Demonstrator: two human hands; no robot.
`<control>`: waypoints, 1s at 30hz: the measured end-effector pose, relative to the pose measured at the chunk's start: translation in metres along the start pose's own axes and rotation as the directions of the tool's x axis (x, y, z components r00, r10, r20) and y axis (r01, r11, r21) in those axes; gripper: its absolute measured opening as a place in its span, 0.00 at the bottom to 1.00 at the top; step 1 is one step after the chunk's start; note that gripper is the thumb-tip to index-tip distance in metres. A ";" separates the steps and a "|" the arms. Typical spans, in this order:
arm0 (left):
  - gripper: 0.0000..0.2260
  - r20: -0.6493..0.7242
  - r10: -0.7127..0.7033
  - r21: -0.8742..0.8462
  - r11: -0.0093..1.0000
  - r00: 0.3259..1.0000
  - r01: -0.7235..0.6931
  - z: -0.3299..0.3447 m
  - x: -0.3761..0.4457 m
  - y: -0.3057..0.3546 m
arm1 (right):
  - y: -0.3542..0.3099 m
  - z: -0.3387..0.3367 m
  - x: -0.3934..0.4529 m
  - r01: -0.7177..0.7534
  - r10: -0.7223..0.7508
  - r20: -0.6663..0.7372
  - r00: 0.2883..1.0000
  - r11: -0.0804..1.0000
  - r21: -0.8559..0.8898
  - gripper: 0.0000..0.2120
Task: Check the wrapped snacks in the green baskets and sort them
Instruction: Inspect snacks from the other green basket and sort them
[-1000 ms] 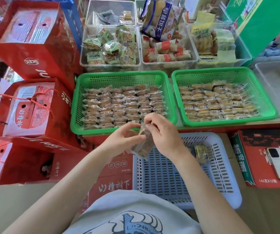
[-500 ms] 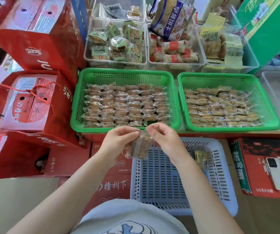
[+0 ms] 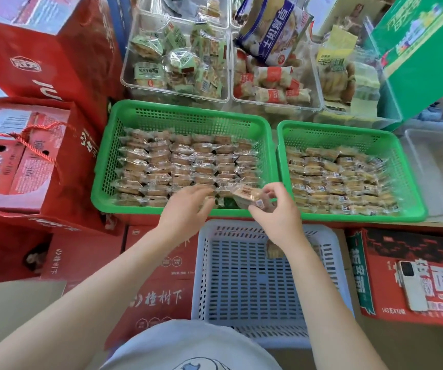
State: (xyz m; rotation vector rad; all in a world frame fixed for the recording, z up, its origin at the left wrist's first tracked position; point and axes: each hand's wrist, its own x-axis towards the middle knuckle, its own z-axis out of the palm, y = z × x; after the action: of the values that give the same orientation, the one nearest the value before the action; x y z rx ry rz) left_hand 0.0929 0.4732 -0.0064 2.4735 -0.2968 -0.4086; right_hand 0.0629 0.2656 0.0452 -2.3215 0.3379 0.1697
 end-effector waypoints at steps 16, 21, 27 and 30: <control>0.30 0.232 0.049 0.397 0.907 0.971 -0.141 0.026 0.018 -0.042 | -0.009 0.050 0.070 0.378 -0.161 0.403 0.901 0.748 -0.546 0.11; 0.30 0.217 0.071 0.407 0.900 0.974 -0.156 0.031 0.019 -0.049 | -0.006 0.053 0.085 0.382 -0.024 0.542 0.840 0.735 -0.561 0.13; 0.34 0.116 0.130 0.298 0.941 0.985 -0.159 0.033 0.019 -0.045 | 0.007 0.069 0.084 0.385 -0.153 0.397 0.905 0.691 -0.611 0.07; 0.30 0.178 0.145 0.320 0.927 0.973 -0.196 0.035 0.026 -0.034 | 0.004 0.071 0.090 0.372 -0.118 0.412 0.903 0.693 -0.617 0.11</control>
State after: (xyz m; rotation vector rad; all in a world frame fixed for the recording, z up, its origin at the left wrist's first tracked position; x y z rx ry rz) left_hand 0.1088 0.4735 -0.0590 2.7213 -0.6928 -0.5077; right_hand 0.1463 0.2966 -0.0269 -2.9670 -0.2896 0.6543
